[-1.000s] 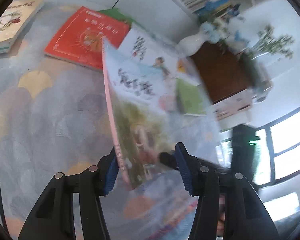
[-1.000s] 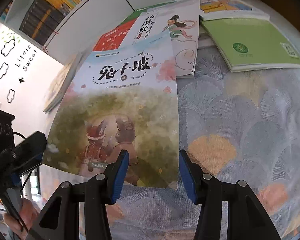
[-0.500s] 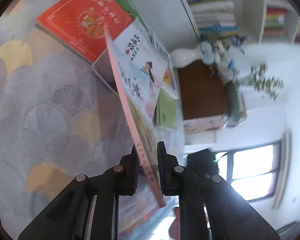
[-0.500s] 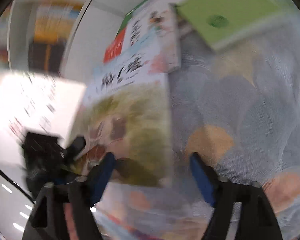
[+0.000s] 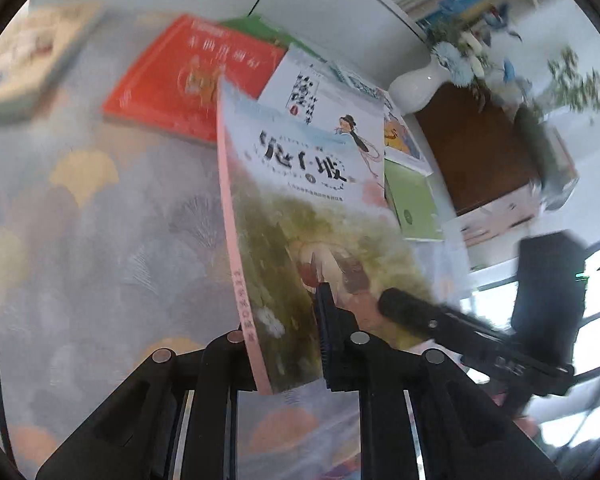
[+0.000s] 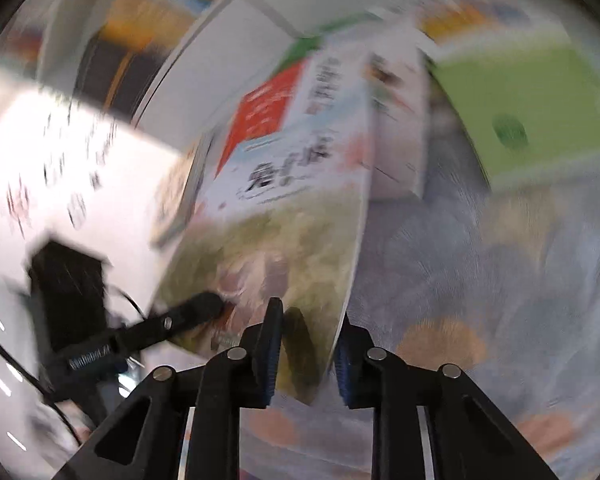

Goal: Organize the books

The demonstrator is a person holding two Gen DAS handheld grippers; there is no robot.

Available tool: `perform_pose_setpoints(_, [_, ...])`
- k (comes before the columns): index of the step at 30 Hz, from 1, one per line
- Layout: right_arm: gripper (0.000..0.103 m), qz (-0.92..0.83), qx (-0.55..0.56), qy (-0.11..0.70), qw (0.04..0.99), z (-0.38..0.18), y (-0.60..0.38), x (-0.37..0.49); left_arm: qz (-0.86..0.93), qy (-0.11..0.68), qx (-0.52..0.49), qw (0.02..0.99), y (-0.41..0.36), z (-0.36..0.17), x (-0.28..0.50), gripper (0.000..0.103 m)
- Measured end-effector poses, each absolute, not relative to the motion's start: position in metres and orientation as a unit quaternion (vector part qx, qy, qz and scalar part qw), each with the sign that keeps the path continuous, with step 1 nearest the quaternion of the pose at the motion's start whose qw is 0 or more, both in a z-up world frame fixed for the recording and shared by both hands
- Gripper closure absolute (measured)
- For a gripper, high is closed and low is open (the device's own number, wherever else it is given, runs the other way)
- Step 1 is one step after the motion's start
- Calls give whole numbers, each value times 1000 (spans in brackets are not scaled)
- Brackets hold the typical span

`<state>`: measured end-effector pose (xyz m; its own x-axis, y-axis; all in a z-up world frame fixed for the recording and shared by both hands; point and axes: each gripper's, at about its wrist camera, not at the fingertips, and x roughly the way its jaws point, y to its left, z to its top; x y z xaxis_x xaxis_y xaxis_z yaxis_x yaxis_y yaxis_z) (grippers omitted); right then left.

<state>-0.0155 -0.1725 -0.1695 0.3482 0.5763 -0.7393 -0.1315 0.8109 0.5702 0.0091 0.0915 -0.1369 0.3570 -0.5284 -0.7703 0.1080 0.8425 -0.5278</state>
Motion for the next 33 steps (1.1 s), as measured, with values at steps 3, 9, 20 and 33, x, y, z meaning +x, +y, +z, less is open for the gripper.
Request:
perform_pose_setpoints(3, [81,248,140,498,819,-149,-157,-22,-191,513,-198,813,99,-124,3,89])
perform_pose_setpoints(9, [81,298,46,462,834,-118,-128,-29,-172,491,-181,834,115,-93,3,88])
perform_pose_setpoints(20, [78,337,2,394,855,-54,-9,12,-148,431,-209,865,268,-52,58,86])
perform_pose_setpoints(33, [76,352,46,475,805,-110,145,136,-120,443,-259,850,389,-123,136,84])
